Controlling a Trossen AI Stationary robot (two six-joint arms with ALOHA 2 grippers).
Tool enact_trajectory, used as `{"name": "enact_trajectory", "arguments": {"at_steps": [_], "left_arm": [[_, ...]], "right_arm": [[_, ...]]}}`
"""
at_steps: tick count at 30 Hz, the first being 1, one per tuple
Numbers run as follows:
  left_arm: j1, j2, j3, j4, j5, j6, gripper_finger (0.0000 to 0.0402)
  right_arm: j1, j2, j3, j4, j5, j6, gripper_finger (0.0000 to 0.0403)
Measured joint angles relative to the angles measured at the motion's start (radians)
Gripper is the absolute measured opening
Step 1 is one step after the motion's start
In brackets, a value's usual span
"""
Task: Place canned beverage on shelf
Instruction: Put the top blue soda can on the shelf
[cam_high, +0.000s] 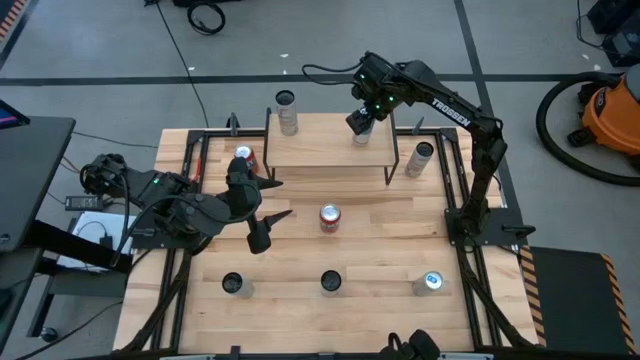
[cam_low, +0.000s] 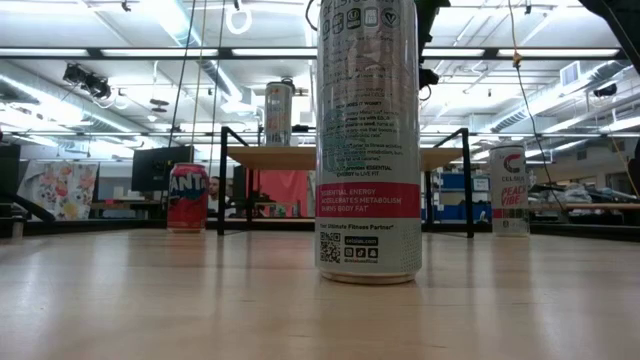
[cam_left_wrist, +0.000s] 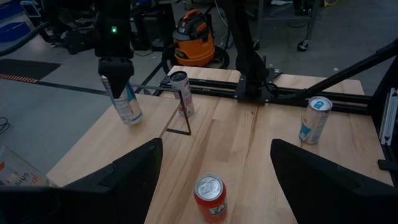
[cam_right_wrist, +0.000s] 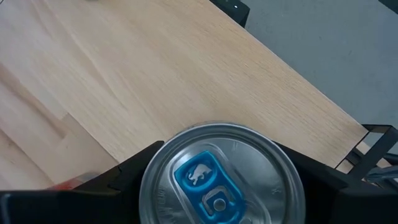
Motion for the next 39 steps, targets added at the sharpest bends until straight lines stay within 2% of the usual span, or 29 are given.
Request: {"name": "enact_trajectory", "arguments": {"at_steps": [39], "left_arm": [[0.0, 0.0, 0.0, 0.0, 0.0, 0.003, 0.0311]], "right_arm": [[0.003, -0.008, 0.0, 0.033, -0.008, -0.024, 0.0284]]}}
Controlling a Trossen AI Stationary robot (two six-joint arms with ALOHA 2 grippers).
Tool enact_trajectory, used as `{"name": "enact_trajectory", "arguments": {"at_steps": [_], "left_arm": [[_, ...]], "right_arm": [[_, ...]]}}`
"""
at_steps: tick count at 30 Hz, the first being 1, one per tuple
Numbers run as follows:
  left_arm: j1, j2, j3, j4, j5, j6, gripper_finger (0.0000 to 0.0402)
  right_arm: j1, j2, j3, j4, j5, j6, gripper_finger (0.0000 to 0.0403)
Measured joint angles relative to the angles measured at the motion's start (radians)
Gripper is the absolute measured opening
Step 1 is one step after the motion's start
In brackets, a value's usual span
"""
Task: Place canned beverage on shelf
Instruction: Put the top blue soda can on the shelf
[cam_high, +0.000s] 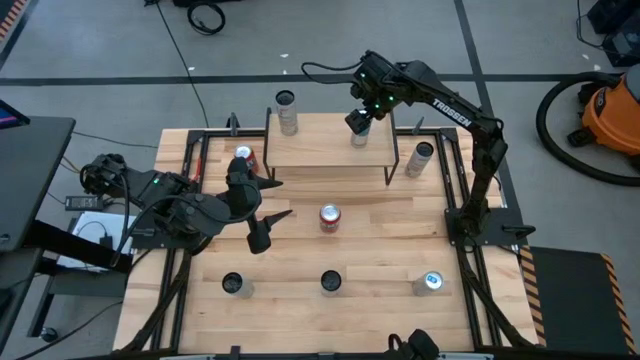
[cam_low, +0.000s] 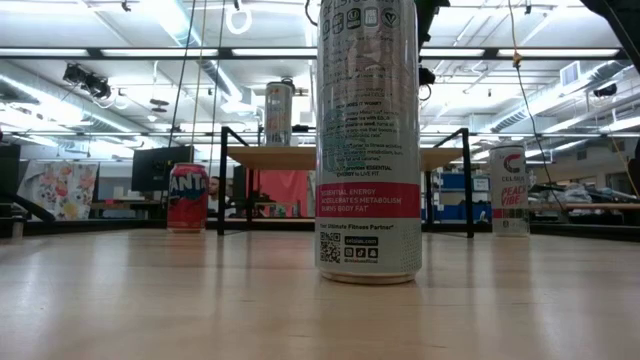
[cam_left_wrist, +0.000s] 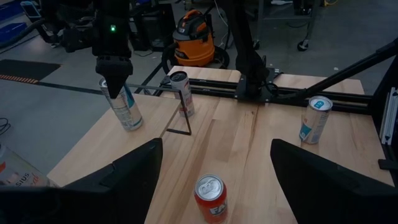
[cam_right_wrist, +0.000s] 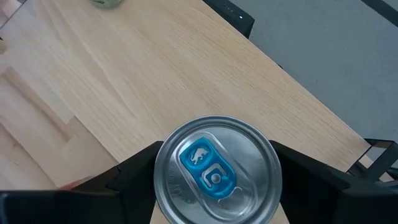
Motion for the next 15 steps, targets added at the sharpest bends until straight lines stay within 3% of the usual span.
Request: {"name": "enact_trajectory", "arguments": {"at_steps": [15], "left_arm": [[0.0, 0.0, 0.0, 0.0, 0.0, 0.0, 0.0311]], "right_arm": [[0.0, -0.032, 0.0, 0.005, -0.003, 0.001, 0.0284]]}}
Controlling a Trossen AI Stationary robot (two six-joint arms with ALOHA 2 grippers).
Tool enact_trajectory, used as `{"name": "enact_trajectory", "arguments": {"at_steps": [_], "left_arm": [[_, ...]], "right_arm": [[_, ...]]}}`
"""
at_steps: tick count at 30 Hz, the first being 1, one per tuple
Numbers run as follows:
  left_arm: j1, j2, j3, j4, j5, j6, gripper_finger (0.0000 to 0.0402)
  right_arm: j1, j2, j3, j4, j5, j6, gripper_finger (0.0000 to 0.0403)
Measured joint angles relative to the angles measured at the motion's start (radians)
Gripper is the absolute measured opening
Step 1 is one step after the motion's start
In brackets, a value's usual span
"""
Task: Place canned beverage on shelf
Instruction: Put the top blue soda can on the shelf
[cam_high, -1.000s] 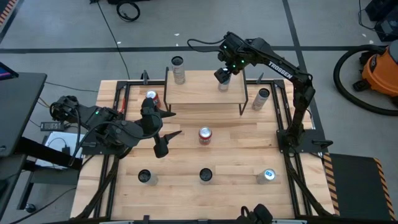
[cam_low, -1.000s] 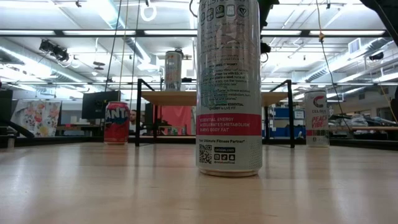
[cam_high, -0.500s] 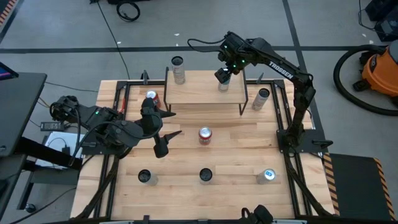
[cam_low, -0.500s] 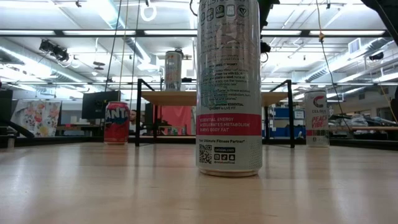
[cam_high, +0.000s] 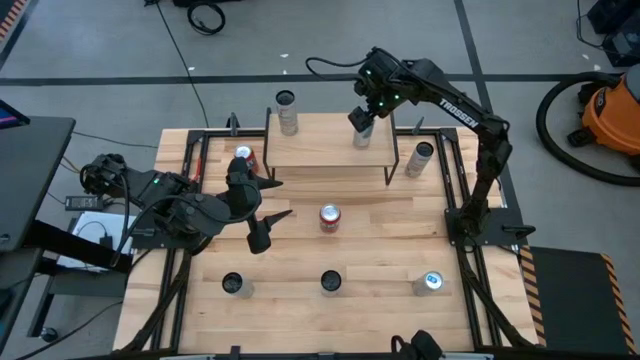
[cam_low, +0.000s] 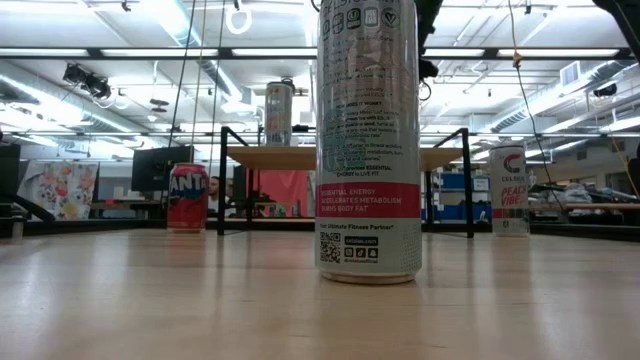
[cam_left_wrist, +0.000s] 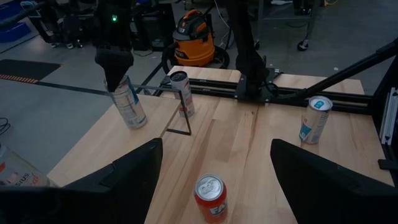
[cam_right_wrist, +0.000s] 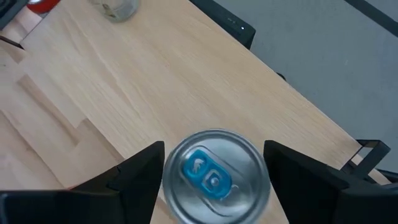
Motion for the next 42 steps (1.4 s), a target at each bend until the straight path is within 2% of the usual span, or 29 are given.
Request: {"name": "enact_trajectory", "arguments": {"at_steps": [16, 21, 28, 31, 33, 37, 42], "left_arm": [[0.0, 0.0, 0.0, 0.0, 0.0, -0.006, 0.0311], [0.001, 0.0, 0.0, 0.0, 0.0, -0.005, 0.0311], [0.001, 0.0, 0.0, 0.0, 0.0, -0.008, 0.0311], [0.001, 0.0, 0.0, 0.0, 0.001, -0.011, 0.0311], [0.001, 0.0, 0.0, 0.0, 0.002, -0.011, 0.0311], [0.001, 0.0, 0.0, -0.001, 0.004, -0.009, 0.0311], [0.001, 0.0, 0.0, -0.001, 0.004, -0.002, 0.0311]], "right_arm": [[0.0, -0.001, 0.001, 0.004, 0.006, -0.019, 0.0284], [-0.01, -0.004, 0.051, -0.01, 0.008, -0.038, 0.0284], [-0.017, -0.005, 0.171, -0.123, 0.015, -0.053, 0.0284], [-0.016, -0.006, 0.201, -0.236, 0.082, -0.064, 0.0282], [-0.016, -0.009, 0.2, -0.269, 0.14, -0.068, 0.0276], [-0.015, -0.043, 0.176, -0.26, 0.127, -0.048, 0.0254], [0.002, -0.062, 0.139, -0.262, 0.165, -0.014, 0.0201]]}}
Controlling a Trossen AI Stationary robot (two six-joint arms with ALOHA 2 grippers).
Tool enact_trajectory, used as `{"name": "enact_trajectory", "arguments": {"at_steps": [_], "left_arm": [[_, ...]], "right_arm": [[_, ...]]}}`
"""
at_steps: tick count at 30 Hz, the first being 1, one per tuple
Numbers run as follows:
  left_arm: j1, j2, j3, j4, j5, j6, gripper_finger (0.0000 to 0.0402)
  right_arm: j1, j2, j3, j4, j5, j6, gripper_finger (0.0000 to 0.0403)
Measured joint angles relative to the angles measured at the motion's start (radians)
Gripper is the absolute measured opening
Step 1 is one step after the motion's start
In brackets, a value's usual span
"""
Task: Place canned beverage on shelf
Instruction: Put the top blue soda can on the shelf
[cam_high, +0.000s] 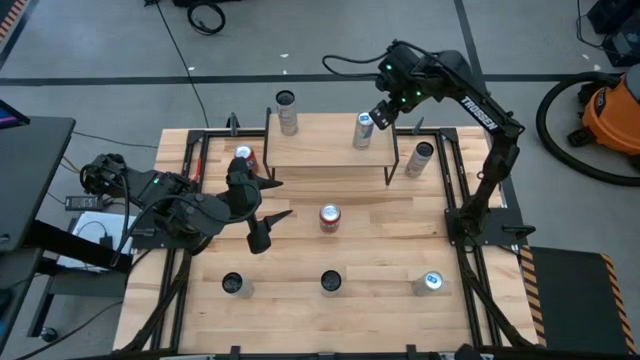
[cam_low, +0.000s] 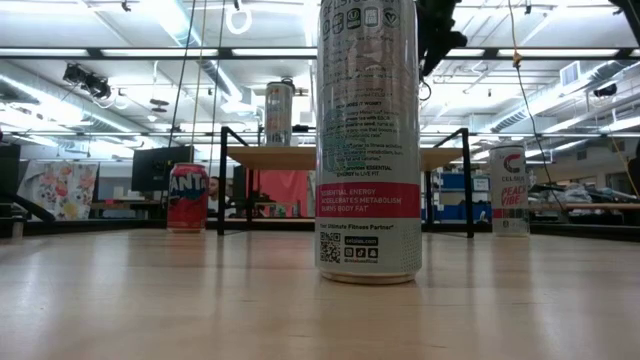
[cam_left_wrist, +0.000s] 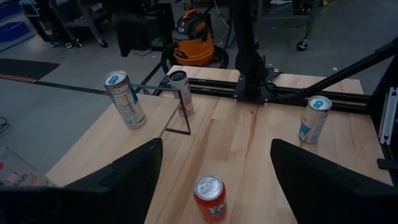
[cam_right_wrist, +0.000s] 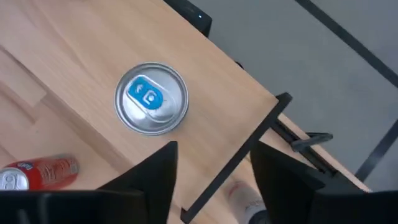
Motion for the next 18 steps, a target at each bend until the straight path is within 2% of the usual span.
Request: {"name": "enact_trajectory", "arguments": {"at_steps": [6, 13, 18], "left_arm": [[0.0, 0.0, 0.0, 0.0, 0.0, 0.003, 0.0311], [0.0, 0.0, 0.0, -0.002, 0.004, 0.003, 0.0311], [0.0, 0.0, 0.0, -0.005, 0.017, 0.001, 0.0311]], "right_arm": [[0.027, -0.015, -0.112, -0.001, 0.005, 0.03, 0.0114], [0.04, -0.015, -0.23, 0.072, 0.097, 0.026, 0.0015], [0.04, -0.015, -0.267, 0.145, 0.048, 0.015, 0.0013]]}}
